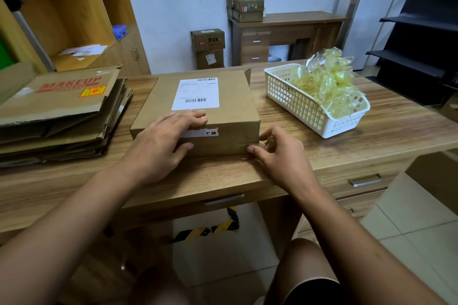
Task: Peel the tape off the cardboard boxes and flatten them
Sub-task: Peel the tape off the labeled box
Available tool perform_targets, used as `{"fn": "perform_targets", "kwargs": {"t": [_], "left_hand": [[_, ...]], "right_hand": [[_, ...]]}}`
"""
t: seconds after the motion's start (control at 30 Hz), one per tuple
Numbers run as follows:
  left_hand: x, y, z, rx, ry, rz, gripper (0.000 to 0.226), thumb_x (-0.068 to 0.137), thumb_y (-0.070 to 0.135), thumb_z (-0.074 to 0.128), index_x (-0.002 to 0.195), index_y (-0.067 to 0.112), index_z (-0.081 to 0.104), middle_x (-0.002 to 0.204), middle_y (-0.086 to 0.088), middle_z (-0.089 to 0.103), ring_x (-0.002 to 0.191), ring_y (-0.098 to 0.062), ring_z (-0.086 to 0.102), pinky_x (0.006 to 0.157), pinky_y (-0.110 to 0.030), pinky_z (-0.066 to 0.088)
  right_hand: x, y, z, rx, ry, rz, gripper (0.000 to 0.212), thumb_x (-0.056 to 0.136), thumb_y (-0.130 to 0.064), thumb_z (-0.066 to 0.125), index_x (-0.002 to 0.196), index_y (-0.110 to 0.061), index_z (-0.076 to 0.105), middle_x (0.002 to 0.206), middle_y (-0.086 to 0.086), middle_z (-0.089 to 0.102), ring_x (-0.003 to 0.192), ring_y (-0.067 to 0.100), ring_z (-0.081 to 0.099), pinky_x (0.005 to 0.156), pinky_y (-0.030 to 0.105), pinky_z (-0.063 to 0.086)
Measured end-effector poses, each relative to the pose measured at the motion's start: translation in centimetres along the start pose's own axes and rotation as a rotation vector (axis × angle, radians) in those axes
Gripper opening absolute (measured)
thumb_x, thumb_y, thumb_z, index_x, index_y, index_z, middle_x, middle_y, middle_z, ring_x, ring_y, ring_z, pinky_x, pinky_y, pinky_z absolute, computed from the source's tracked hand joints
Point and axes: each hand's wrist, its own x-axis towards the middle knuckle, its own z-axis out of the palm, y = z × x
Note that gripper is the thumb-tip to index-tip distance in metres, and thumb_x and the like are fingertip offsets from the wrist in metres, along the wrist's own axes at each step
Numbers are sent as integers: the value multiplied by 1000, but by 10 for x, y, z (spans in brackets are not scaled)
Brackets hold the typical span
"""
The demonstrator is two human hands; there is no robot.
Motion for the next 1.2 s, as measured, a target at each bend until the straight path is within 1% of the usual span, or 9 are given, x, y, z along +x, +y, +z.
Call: {"fn": "perform_targets", "kwargs": {"t": [0.1,0.23,0.3,0.47,0.7,0.9,1.03,1.13,1.2], "left_hand": [[-1,-4,-2,12,-5,9,64,87,17,70,141,41,44,148,33,34,138,-2,33,117,-33,24],[-2,-5,-3,-16,1,37,63,86,12,72,139,37,48,147,31,38,137,-4,38,114,-32,29],[-2,-5,-3,-21,7,31,62,86,12,72,138,36,49,146,32,38,137,-5,39,112,-32,31],[-2,-4,-4,-50,8,18,60,84,8,74,134,33,52,144,26,44,134,-7,42,112,-36,34],[-2,-2,-8,-98,-4,24,57,81,-2,74,127,26,55,141,23,47,128,3,41,106,-27,36],[-4,12,-9,62,47,-5,58,76,-9,68,126,18,56,136,5,53,127,-20,46,106,-37,36],[0,40,-6,112,75,34,67,77,-3,63,138,21,52,143,2,50,130,-22,45,107,-36,34],[5,61,-3,108,44,82,62,92,22,61,150,26,40,156,7,38,144,-15,31,118,-33,21],[10,70,3,118,-29,82,57,100,44,47,154,31,32,161,11,29,150,-10,19,124,-38,14]], "right_hand": [[-2,6,-3,-2,19,-49,18,87,-37,78,89,-27,64,85,-11,69,78,6,61,67,30,50],[-2,19,-14,69,52,-43,21,88,-33,78,75,-31,62,64,-17,61,64,-8,58,52,10,36],[-1,27,-23,138,66,-3,20,88,-33,78,76,-32,62,66,-15,65,63,-3,61,55,13,42],[-4,40,-37,417,130,117,17,95,-11,69,93,-28,71,84,1,75,75,29,75,73,52,63],[-5,35,-42,636,116,126,38,102,2,53,104,-32,70,104,5,73,84,26,74,74,46,64],[-7,17,-32,804,-14,84,34,103,7,46,102,-17,71,106,10,74,90,20,72,83,38,63],[-6,7,-17,693,-12,59,28,99,8,53,100,-14,71,106,14,72,89,19,69,82,39,62],[-5,5,-7,501,52,39,21,94,-1,65,107,-18,62,105,4,70,102,22,66,92,41,56],[-6,4,-3,324,84,21,33,89,-14,76,112,-22,53,108,-2,65,107,22,59,96,37,47]]}}
